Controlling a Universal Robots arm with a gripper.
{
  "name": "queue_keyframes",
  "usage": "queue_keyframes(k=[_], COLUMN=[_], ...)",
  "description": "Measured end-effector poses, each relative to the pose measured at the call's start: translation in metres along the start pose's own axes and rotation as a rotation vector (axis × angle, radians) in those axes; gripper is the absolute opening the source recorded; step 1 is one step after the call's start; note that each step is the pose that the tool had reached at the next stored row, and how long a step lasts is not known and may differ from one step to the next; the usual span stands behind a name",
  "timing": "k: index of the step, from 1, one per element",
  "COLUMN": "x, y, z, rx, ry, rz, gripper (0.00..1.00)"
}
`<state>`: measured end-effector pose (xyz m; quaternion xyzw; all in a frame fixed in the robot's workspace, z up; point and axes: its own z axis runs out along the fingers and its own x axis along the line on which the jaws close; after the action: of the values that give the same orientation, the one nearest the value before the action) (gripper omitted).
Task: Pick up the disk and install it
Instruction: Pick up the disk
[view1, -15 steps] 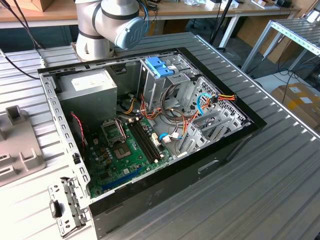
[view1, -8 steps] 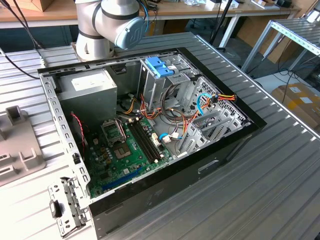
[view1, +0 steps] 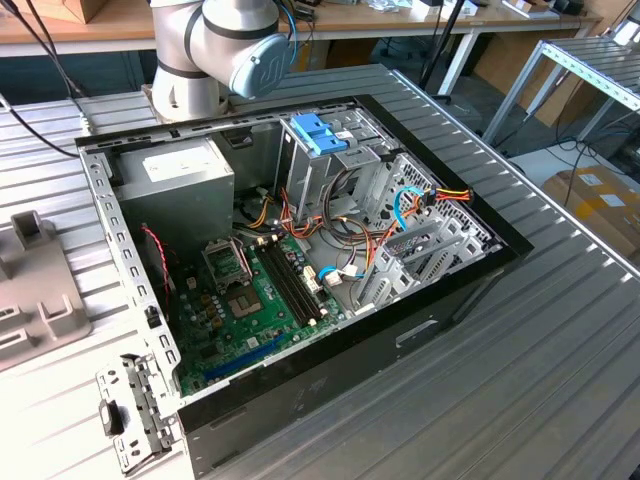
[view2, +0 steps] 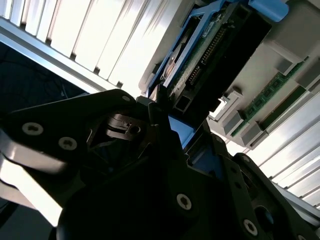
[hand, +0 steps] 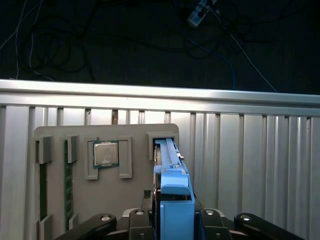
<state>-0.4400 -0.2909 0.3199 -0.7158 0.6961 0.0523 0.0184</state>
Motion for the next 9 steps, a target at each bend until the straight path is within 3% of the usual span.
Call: queue_keyframes(k=[9], x=[-0.0010], y=[0.0005], z=[-0.0104], rx=[0.0004], ry=[-0.0128], rz=[-0.001], gripper=[0.37])
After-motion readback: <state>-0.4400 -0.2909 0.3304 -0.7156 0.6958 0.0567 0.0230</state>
